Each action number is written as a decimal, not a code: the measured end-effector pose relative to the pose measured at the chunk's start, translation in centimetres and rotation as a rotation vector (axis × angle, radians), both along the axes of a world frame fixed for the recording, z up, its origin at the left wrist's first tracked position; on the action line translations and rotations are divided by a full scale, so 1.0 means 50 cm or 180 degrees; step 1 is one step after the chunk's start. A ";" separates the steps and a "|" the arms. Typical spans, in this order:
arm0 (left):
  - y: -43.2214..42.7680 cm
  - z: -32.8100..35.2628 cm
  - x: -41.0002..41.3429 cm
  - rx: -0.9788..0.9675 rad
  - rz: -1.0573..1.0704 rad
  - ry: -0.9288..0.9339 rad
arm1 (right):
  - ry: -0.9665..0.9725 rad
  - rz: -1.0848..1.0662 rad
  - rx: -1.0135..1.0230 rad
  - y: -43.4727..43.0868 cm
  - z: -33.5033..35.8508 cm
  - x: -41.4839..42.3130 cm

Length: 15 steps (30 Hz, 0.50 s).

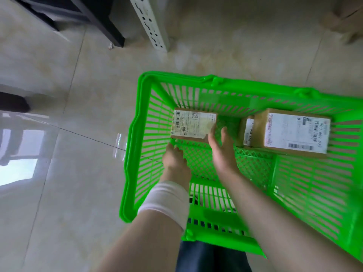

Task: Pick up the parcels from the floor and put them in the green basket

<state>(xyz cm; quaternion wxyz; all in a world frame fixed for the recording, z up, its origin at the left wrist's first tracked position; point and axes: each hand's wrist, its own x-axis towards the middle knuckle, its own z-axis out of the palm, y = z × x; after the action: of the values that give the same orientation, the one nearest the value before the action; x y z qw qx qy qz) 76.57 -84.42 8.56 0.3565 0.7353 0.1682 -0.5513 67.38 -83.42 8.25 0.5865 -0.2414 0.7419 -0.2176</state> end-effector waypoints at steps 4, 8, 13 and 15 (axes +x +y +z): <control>0.026 0.200 -0.051 -0.0025 -0.0879 -0.0317 | -0.0163 -0.0397 0.0313 0.038 0.236 -0.018; 0.071 0.471 -0.104 -0.0171 -0.1546 -0.0505 | -0.0260 -0.0857 0.0264 0.065 0.527 -0.070; 0.104 0.782 -0.153 -0.0588 -0.2132 -0.0591 | 0.0000 -0.1163 -0.0055 0.112 0.832 -0.153; 0.130 0.858 -0.166 -0.0663 -0.2270 -0.0587 | -0.0008 -0.1365 -0.0119 0.135 0.919 -0.177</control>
<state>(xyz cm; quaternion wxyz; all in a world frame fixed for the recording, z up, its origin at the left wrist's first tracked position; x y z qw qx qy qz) 68.26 -77.94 51.48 0.2288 0.7540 -0.1879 -0.5864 58.55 -76.69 54.19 0.5232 -0.0886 0.7713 -0.3515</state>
